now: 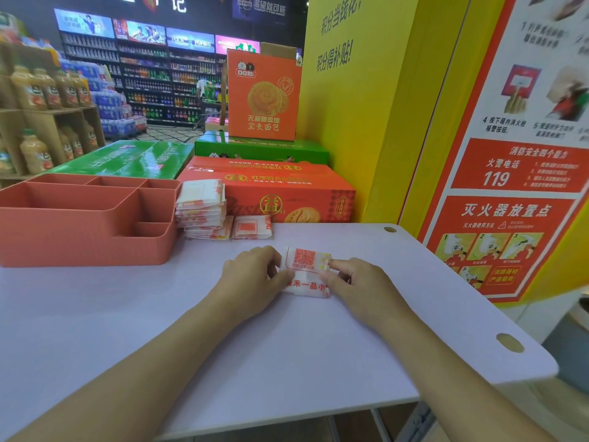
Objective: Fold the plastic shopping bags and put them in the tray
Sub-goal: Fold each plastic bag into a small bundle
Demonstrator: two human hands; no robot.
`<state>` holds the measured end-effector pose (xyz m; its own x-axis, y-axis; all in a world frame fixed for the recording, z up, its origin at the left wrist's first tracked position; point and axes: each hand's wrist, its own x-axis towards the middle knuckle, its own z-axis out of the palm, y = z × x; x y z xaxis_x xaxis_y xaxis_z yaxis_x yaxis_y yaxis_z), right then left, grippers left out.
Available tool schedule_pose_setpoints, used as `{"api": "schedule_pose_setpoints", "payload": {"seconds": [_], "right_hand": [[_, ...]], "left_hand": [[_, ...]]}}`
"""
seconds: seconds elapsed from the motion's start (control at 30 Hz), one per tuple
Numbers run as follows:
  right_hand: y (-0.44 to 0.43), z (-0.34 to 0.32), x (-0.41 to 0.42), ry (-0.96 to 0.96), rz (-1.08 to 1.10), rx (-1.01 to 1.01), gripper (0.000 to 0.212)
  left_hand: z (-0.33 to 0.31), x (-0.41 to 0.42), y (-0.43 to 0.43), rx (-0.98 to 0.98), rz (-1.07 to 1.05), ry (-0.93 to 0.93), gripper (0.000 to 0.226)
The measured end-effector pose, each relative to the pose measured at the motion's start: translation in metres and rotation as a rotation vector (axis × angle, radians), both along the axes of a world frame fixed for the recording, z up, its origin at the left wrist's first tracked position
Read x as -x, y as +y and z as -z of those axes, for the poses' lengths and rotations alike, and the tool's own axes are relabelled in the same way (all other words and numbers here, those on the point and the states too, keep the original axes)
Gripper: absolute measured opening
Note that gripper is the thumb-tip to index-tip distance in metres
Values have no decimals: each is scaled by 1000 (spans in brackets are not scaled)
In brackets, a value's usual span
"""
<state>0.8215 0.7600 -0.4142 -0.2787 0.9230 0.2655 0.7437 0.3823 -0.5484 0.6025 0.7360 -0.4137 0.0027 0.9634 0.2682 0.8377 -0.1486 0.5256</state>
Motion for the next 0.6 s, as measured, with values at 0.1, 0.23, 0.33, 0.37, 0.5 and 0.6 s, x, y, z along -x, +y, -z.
{"api": "schedule_pose_setpoints", "payload": {"seconds": [0.1,0.23,0.33,0.37,0.5,0.6], "right_hand": [[0,0,4,-19,49,-10,33],[1,2,7,-50,88,-25,42],[-1,3,6,-48,28,-79,39],[-1,2,6,-70,-3,-96,38],[-4,1,10,-240,-74,-111,41],[-4,3,11,-313,-83,-42,46]], "left_hand": [[2,-1,1,-9,-35,5,28],[3,-3,-1,-35,3,72,45],[4,-5,-1,-55,86,201,36],[4,-6,-1,-40,105,236,37],[6,-6,-1,17,128,309,41],[5,-6,-1,59,135,348,42]]}}
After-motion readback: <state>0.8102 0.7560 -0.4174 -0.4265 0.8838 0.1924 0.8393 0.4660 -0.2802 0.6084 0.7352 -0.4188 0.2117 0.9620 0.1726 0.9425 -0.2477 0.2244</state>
